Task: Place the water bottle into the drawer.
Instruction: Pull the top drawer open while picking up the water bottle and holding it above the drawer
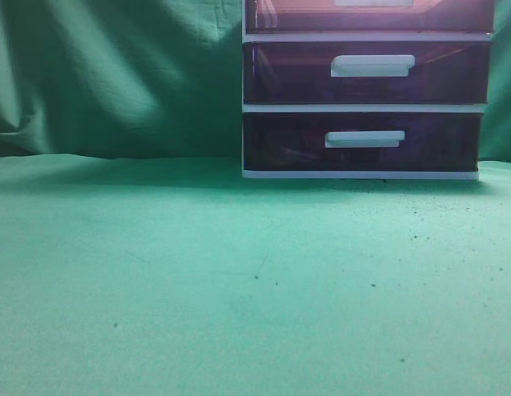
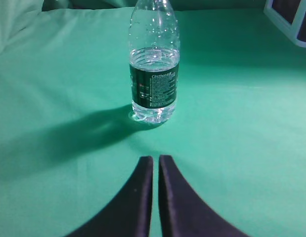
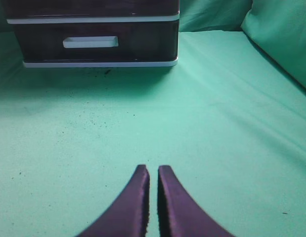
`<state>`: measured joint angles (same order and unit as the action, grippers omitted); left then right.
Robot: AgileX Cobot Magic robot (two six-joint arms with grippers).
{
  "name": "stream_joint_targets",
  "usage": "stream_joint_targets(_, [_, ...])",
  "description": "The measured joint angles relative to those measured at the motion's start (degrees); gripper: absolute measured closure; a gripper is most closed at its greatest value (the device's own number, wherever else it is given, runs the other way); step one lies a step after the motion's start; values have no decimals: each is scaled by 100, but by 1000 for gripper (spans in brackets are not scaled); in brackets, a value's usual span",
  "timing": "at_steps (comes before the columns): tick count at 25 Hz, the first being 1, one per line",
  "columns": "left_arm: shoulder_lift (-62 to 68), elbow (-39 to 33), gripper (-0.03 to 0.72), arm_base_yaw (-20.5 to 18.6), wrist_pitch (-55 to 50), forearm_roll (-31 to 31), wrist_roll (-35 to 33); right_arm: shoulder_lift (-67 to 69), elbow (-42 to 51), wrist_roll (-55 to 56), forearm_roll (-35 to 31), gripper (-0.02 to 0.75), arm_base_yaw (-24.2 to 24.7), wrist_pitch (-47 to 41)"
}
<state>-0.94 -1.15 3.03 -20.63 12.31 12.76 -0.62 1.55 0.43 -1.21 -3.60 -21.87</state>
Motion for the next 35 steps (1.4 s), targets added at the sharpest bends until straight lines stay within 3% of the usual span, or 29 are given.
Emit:
stream_joint_targets(16, [0, 0, 688, 0, 0, 75, 0, 0, 0, 0, 0, 688, 0, 0])
stream_joint_targets(27, [0, -13, 688, 0, 23, 1988, -18, 0, 0, 0, 0, 688, 0, 0])
stream_joint_targets(30, [0, -13, 688, 0, 114, 2168, 3, 0, 0, 0, 0, 688, 0, 0])
stream_joint_targets(32, [0, -13, 688, 0, 634, 2107, 219, 0, 0, 0, 0, 688, 0, 0])
stream_joint_targets(35, [0, -13, 688, 0, 2334, 2114, 592, 0, 0, -9, 0, 688, 0, 0])
